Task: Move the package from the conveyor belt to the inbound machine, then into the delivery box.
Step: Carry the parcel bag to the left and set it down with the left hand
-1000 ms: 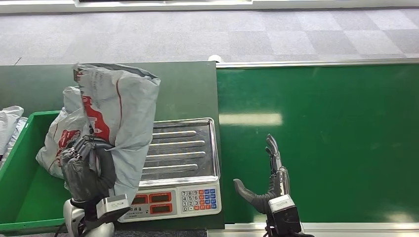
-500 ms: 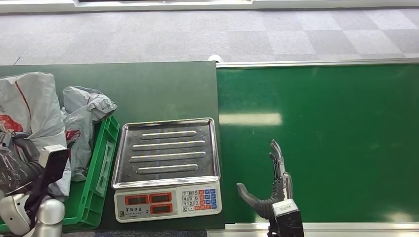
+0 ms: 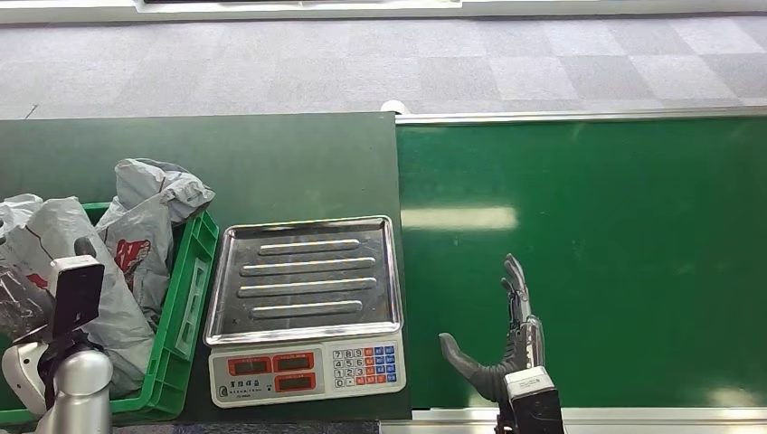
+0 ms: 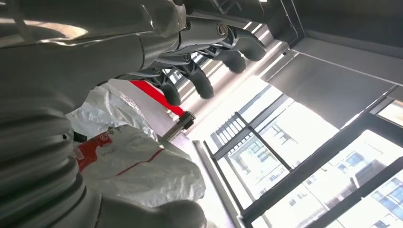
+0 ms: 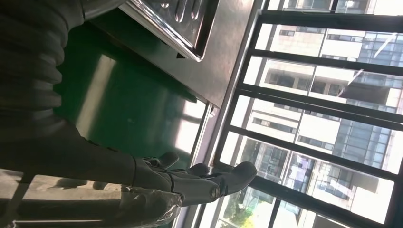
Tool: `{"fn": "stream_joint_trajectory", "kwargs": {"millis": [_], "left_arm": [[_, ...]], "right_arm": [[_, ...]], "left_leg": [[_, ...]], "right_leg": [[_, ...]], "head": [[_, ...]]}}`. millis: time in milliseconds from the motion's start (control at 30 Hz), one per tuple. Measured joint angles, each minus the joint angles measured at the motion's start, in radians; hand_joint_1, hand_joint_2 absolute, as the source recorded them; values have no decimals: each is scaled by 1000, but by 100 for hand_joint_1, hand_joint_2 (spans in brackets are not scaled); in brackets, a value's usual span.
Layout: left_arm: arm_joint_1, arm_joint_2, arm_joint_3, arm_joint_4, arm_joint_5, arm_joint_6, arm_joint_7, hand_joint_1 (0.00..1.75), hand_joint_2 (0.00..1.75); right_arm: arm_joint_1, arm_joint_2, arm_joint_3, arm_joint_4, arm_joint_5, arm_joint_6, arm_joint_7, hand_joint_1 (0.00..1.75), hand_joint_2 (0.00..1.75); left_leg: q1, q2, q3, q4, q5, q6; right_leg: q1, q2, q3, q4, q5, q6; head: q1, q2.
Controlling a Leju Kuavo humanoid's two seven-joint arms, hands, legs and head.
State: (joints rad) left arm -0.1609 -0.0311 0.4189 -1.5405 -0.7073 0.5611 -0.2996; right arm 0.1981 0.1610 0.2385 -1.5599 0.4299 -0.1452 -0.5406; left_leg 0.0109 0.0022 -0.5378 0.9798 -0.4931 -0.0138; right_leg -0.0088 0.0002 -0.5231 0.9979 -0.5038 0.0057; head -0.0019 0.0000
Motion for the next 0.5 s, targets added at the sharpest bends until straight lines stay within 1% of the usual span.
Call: {"fn": "stream_joint_trajectory", "kwargs": {"millis": [133,233,300,367,500], "left_arm": [[1,-6,-20,-24,155,-36,-93,0,175],[14,-17,-42,-62,342,-108,-208,0,175],[33,-31,-72,-88,425,-156,-278,0,175],[60,-48,-117,-106,436,-178,-319,0,175],[134,-102,-251,-108,433,-199,-333,0,175]], "right_arm": [[0,0,-2,0,-15,9,2,0,175],[-4,4,-5,15,-95,51,-2,0,175],[-12,12,-8,48,-144,69,-9,0,175],[-22,23,-10,96,-161,65,-21,0,175],[-48,53,-6,216,-157,9,-49,0,175]], "left_leg": [[0,0,0,0,0,0],[0,0,0,0,0,0],[0,0,0,0,0,0],[0,0,0,0,0,0],[0,0,0,0,0,0]], "right_leg": [[0,0,0,0,0,0],[0,0,0,0,0,0],[0,0,0,0,0,0],[0,0,0,0,0,0],[0,0,0,0,0,0]], "head": [[0,0],[0,0],[0,0],[0,0],[0,0]]}}
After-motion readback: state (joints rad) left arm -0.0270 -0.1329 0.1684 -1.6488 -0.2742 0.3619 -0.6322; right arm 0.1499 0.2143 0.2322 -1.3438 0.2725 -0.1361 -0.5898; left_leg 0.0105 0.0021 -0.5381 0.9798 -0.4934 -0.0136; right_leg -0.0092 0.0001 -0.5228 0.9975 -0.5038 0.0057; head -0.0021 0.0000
